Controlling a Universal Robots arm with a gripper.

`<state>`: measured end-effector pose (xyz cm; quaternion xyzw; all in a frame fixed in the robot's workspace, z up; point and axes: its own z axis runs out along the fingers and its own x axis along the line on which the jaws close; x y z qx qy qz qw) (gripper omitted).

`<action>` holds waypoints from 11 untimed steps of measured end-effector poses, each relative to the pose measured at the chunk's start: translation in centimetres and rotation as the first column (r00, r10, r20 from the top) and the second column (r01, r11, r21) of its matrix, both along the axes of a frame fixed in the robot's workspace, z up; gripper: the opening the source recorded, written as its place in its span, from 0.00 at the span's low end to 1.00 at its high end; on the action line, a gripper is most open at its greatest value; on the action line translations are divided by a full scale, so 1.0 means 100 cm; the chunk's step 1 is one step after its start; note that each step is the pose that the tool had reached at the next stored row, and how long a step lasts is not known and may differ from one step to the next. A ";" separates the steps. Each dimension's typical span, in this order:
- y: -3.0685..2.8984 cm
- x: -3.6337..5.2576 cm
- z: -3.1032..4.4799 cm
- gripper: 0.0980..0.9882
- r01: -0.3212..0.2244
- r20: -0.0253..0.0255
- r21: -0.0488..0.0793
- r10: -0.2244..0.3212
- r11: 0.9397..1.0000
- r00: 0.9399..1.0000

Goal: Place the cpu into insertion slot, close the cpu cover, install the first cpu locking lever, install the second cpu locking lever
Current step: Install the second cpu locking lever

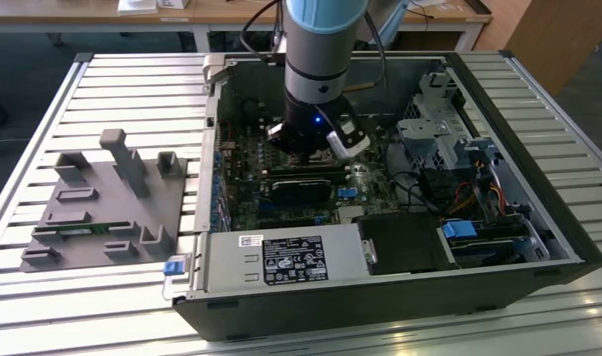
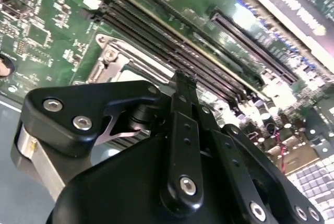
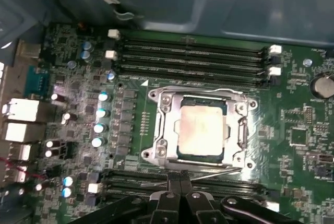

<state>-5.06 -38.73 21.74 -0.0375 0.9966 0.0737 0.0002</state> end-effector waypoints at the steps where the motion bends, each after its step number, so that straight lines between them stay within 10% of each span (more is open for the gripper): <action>1: -0.0012 -0.0016 -0.0005 0.01 0.000 0.000 0.002 0.000 1.000 1.000; 11: -0.0026 -0.0047 -0.0106 0.01 -0.007 0.000 0.055 0.007 0.998 1.000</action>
